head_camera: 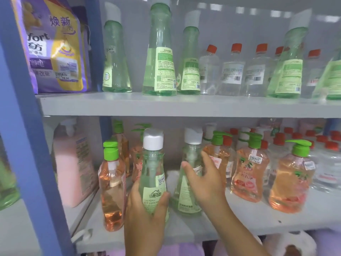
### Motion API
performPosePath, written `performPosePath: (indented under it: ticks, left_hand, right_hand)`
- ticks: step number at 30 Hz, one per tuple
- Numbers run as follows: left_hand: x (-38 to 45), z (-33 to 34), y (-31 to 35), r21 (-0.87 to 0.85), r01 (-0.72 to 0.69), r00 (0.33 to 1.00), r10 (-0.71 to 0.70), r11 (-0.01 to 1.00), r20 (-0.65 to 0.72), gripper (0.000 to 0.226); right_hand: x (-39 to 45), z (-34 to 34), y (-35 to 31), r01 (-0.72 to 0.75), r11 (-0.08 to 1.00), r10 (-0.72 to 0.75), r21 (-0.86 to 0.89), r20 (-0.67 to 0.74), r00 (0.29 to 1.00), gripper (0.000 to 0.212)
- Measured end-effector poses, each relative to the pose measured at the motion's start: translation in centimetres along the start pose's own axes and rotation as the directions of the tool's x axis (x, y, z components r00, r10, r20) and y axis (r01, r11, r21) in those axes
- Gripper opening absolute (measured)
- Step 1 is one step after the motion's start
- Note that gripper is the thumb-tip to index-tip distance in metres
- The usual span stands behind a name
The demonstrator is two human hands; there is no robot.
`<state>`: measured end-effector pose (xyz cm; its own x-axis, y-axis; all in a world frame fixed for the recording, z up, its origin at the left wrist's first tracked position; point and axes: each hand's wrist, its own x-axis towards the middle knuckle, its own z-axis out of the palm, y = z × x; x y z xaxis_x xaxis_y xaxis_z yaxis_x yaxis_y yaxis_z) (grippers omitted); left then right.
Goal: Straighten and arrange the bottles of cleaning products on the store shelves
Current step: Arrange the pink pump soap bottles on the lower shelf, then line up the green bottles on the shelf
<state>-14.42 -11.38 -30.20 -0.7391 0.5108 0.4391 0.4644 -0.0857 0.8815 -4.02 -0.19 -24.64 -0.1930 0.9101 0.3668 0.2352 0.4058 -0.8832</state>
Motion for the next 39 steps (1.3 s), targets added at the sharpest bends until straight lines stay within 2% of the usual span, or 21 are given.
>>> performPosePath:
  ticks: [1,4,7,8,11,15,19,21,23,24,26,30,35,37,39]
  left_hand:
    - [-0.1,-0.1,-0.2,0.006,0.022,0.999,-0.022,1.000,0.024,0.073]
    - [-0.3,-0.8,-0.5,0.018,0.044,0.991,-0.046,0.999,0.122,0.078]
    - [-1.1,-1.3,0.2,0.066,0.036,0.985,-0.047,0.997,0.165,0.080]
    - [-1.6,-1.4,0.7,0.065,0.043,0.984,-0.053,0.997,0.171,0.076]
    - [-3.8,-1.8,2.4,0.012,0.065,0.979,-0.066,0.998,0.193,0.068]
    - [-7.6,-3.5,5.3,-0.087,0.081,0.978,-0.063,0.993,0.198,0.067]
    - [-10.3,-6.5,11.9,-0.138,-0.064,0.962,0.098,0.988,0.254,0.074]
    - [-10.5,-7.7,16.0,-0.150,-0.108,0.974,0.135,0.983,0.184,0.075]
    - [-9.8,-8.4,21.1,-0.191,-0.130,0.977,0.158,0.973,0.142,0.060]
    - [-8.8,-8.4,23.6,-0.190,-0.169,0.973,0.194,0.967,0.126,0.052]
    - [-5.9,-7.9,27.7,-0.192,-0.239,0.958,0.263,0.952,0.111,0.043]
    - [0.8,-4.4,32.3,-0.077,-0.322,0.941,0.328,0.943,0.079,0.042]
    - [7.1,0.5,32.0,0.051,-0.233,0.965,0.224,0.971,0.137,0.047]
    - [8.6,2.0,31.0,0.092,-0.199,0.967,0.180,0.976,0.181,0.044]
    - [9.7,3.3,30.2,0.123,-0.195,0.960,0.163,0.973,0.229,0.039]
  right_hand:
    - [-0.8,-1.0,0.5,0.003,0.998,-0.003,0.066,0.003,1.000,0.064]
    - [-2.8,-2.9,1.1,-0.020,0.988,0.007,0.155,0.081,0.997,0.045]
    - [-3.7,-4.1,1.3,-0.054,0.993,0.038,0.108,0.145,0.989,0.073]
    - [-3.8,-4.5,1.5,-0.052,0.993,0.033,0.109,0.170,0.985,0.072]
    - [-5.2,-6.2,0.4,-0.034,0.992,0.007,0.125,0.208,0.978,0.039]
    - [-8.3,-9.1,-0.3,0.011,0.986,-0.048,0.167,0.217,0.975,0.041]
    - [-10.8,-14.5,-4.5,0.135,0.951,-0.196,0.278,0.202,0.960,0.060]
    - [-11.0,-18.2,-8.3,0.189,0.917,-0.263,0.352,0.176,0.948,0.044]
    - [-9.4,-21.8,-12.2,0.215,0.870,-0.313,0.443,0.160,0.936,0.026]
    - [-8.0,-23.2,-14.2,0.237,0.847,-0.350,0.476,0.163,0.923,0.031]
    - [-5.3,-25.0,-17.7,0.285,0.855,-0.367,0.434,0.118,0.923,0.042]
    - [0.9,-25.0,-21.3,0.358,0.877,-0.371,0.320,-0.023,0.928,0.021]
    - [6.8,-23.3,-20.2,0.277,0.926,-0.272,0.259,-0.053,0.961,0.020]
    - [8.8,-22.5,-19.1,0.252,0.952,-0.248,0.171,-0.049,0.968,0.022]
    - [10.4,-21.8,-18.5,0.239,0.968,-0.236,0.073,-0.049,0.971,0.040]
